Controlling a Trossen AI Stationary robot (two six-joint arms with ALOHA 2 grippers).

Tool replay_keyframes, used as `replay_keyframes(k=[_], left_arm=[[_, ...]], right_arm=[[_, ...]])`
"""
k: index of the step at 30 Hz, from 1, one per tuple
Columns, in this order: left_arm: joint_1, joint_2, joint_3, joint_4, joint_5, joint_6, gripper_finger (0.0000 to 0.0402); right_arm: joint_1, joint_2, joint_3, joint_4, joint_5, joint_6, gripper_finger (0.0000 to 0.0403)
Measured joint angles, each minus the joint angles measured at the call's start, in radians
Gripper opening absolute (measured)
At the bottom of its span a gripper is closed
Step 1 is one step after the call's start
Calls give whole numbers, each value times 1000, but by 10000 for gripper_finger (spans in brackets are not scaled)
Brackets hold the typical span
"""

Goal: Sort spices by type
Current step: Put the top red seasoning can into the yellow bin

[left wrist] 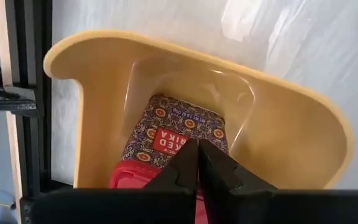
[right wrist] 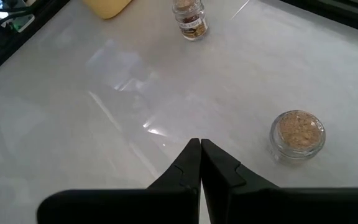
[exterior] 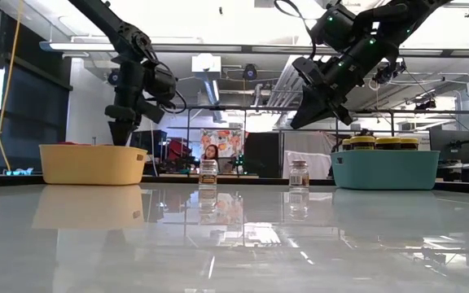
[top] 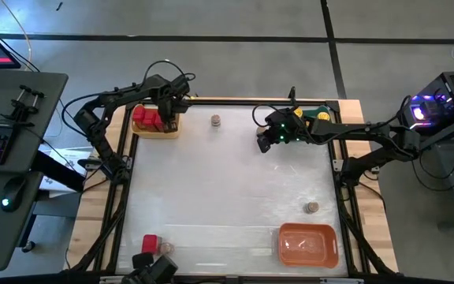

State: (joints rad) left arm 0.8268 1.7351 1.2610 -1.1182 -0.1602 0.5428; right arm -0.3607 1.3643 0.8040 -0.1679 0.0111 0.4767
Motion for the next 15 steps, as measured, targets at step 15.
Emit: replay_keyframes(k=[15], left_arm=[[-36,1,12,23,-4,8,0]], right_arm=[[0,0,0,0,-3,-6,0]])
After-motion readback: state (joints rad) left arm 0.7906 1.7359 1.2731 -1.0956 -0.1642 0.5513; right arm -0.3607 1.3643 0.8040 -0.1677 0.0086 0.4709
